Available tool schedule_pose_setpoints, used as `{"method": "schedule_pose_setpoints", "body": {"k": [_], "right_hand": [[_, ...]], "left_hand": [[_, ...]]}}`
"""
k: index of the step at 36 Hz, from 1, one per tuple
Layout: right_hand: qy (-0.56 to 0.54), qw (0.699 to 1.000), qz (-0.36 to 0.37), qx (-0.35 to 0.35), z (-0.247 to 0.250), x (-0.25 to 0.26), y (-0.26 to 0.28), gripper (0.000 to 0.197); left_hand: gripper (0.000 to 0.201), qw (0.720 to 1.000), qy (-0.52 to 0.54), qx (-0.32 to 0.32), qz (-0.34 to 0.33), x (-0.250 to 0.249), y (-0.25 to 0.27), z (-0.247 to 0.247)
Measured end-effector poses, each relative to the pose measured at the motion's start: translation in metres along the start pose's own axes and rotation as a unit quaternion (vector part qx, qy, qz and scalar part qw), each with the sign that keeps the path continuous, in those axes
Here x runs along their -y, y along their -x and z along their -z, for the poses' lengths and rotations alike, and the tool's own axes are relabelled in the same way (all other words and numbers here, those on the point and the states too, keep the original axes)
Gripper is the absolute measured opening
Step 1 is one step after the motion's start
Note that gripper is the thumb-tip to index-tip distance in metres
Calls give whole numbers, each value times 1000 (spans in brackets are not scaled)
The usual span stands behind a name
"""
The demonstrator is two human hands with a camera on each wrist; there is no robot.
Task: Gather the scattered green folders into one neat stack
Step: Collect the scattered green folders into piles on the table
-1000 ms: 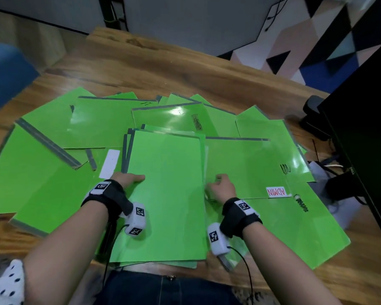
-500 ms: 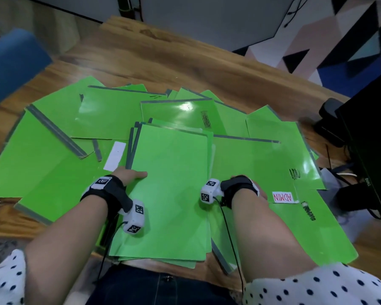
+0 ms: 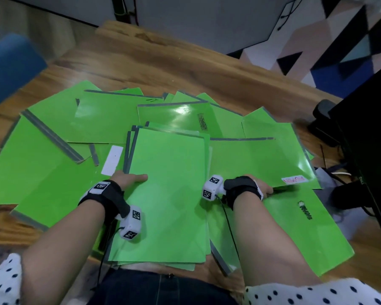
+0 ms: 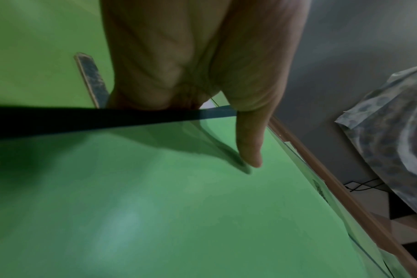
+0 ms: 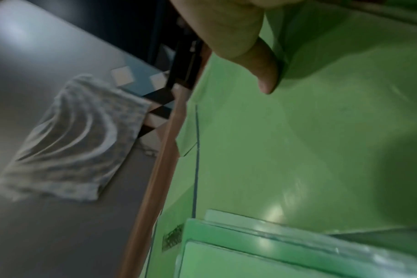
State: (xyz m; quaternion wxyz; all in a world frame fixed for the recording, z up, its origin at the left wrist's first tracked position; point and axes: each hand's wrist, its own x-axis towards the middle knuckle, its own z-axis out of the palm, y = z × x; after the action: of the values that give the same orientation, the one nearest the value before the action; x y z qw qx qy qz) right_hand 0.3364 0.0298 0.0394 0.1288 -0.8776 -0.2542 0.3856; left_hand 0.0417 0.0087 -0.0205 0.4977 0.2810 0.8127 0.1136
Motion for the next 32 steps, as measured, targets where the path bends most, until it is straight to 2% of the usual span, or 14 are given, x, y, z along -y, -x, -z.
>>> {"method": "schedule_pose_setpoints", "body": {"k": [2, 5, 7, 11, 13, 15, 17, 19, 22, 27, 30, 32], "right_hand": [[-48, 997, 7, -67, 9, 5, -10, 44], [-177, 966, 14, -186, 26, 22, -11, 45], [-196, 950, 63, -234, 33, 34, -12, 49], [-151, 942, 200, -223, 49, 56, -3, 57], [-100, 931, 271, -223, 58, 62, 2, 54], [-79, 907, 348, -222, 69, 68, 3, 47], [-82, 888, 408, -194, 80, 70, 3, 35], [-112, 882, 432, -152, 92, 70, 1, 32], [-155, 896, 411, -72, 96, 61, -17, 38], [-15, 949, 314, 35, 66, 18, -34, 33], [134, 965, 222, 48, 37, -20, -39, 56], [231, 959, 157, 54, 23, -38, -43, 84]], "left_hand": [[99, 1000, -25, 11, -3, 0, 2, 2], [94, 998, -63, 11, -12, 0, 4, 5], [92, 997, -78, 7, -19, 0, 7, 6], [88, 998, -62, -11, -27, 1, 9, 6], [86, 999, -26, -21, -37, 1, 7, 7], [81, 998, 31, -27, -48, 4, 3, 9], [73, 996, 66, -29, -62, 6, 2, 11], [68, 992, 90, -35, -79, 8, 1, 13], [68, 991, 97, -41, -85, 11, 1, 14], [76, 996, 64, -39, -56, 17, -2, 11], [78, 998, 41, -32, -46, 18, -5, 9], [80, 998, 18, -32, -42, 18, -6, 8]]}}
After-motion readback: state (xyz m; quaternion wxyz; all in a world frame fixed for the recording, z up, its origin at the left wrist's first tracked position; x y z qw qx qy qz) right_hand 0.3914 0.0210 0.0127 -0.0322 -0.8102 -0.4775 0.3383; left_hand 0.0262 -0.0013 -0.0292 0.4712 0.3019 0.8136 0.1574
